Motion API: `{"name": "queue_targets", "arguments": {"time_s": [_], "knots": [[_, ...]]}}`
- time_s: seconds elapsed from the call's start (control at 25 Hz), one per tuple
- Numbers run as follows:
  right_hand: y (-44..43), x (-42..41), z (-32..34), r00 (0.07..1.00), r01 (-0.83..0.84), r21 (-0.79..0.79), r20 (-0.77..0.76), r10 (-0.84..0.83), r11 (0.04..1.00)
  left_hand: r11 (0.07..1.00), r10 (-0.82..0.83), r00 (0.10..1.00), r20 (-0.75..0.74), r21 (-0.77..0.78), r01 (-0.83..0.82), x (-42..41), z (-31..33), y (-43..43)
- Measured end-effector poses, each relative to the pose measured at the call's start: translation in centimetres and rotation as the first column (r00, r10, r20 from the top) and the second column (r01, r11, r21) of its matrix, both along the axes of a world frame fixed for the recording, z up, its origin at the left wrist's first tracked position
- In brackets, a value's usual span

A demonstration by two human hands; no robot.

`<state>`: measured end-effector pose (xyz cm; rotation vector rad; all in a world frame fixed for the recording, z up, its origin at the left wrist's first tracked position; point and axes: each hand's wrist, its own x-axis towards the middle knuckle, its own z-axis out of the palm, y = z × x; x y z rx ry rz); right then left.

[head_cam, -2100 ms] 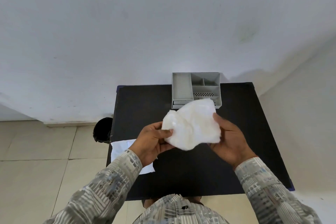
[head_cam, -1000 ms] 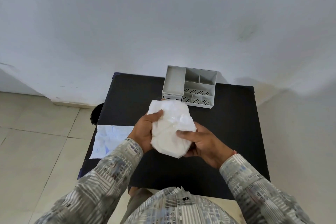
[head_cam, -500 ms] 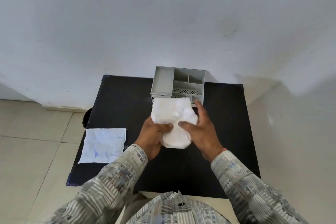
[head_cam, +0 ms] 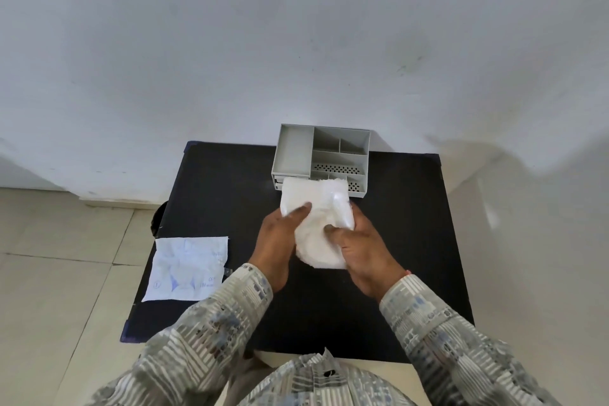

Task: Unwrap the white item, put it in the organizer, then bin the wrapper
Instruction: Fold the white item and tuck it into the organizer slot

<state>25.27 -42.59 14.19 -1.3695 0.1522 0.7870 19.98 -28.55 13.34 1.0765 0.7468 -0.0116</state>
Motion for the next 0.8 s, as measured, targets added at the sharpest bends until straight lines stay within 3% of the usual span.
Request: {"name": "queue_targets", "arguments": {"time_s": [0.16,0.28,0.36,0.44,0.48,0.6,0.8], "knots": [[-1.0,0.2,0.5,0.984,-0.141,0.056,-0.101,0.146,0.989,0.994,0.027,0.997,-0.073,-0.102,-0.034,0.1,0.0,3.0],[-1.4,0.0,0.7,0.977,-0.2,-0.008,-0.079,0.199,0.98,0.988,0.088,0.995,-0.057,-0.12,-0.094,0.3,0.0,4.1],[-2.1,0.3,0.9,0.953,-0.302,-0.035,-0.037,0.3,0.953,0.997,-0.046,0.997,-0.056,-0.072,0.042,0.4,0.8,5.2],[-2.9,0.5,1.0,0.906,-0.421,0.015,-0.031,0.421,0.907,0.953,-0.275,0.956,-0.105,0.104,0.285,0.4,1.3,6.5],[-3.1,0.6,0.9,0.901,-0.427,0.067,-0.052,0.431,0.902,0.933,-0.303,0.945,-0.124,0.162,0.32,0.5,1.3,6.9],[-3.4,-0.2,0.3,0.924,-0.252,0.201,-0.24,0.297,0.947,0.976,-0.176,0.983,-0.048,0.122,0.18,0.8,1.4,7.0],[-2.8,-1.5,-0.5,0.966,-0.247,-0.037,-0.085,0.243,0.968,0.942,-0.095,0.995,-0.03,0.321,0.1,1.6,1.1,7.3]]}}
